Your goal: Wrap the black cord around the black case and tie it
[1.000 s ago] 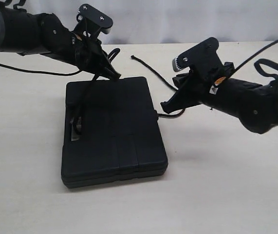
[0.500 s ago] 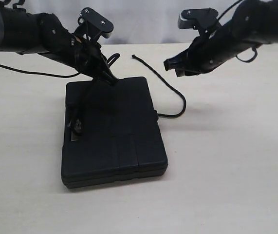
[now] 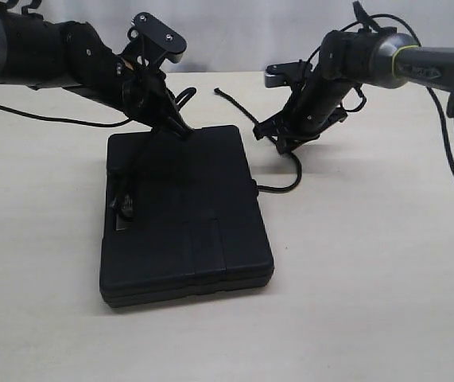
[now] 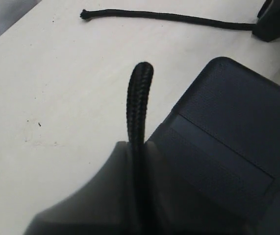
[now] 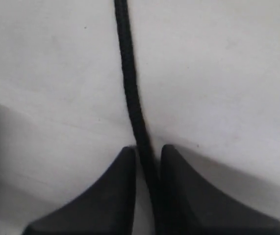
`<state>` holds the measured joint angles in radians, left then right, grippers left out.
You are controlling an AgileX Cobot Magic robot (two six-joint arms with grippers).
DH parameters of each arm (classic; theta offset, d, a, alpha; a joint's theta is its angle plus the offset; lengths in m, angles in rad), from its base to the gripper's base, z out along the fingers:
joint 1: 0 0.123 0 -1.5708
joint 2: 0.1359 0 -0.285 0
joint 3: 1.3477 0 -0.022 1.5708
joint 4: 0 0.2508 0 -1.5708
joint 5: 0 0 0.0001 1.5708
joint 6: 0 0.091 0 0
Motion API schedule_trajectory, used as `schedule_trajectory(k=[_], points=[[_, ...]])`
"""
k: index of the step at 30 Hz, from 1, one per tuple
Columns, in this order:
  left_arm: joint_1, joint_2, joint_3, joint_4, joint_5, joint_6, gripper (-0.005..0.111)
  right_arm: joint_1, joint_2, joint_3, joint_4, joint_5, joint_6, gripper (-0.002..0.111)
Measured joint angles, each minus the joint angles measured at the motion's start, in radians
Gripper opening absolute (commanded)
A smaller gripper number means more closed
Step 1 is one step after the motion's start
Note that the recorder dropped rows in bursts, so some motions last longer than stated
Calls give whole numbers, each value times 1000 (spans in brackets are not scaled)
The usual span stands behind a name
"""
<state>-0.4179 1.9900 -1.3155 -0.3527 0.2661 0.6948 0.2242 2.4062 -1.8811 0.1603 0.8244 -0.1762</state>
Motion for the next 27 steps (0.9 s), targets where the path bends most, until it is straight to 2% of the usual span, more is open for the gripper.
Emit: schedule_trajectory(k=[5, 12, 18, 27], points=[[0, 0, 0, 0, 0, 8, 0, 0, 8, 3, -27, -4, -15, 4], [0, 0, 0, 0, 0, 8, 0, 0, -150, 329, -27, -246, -15, 4], [0, 0, 0, 0, 0, 8, 0, 25, -303, 614, 23, -539, -79, 4], [0, 0, 0, 0, 0, 8, 0, 116, -435, 801, 36, -621, -92, 4]])
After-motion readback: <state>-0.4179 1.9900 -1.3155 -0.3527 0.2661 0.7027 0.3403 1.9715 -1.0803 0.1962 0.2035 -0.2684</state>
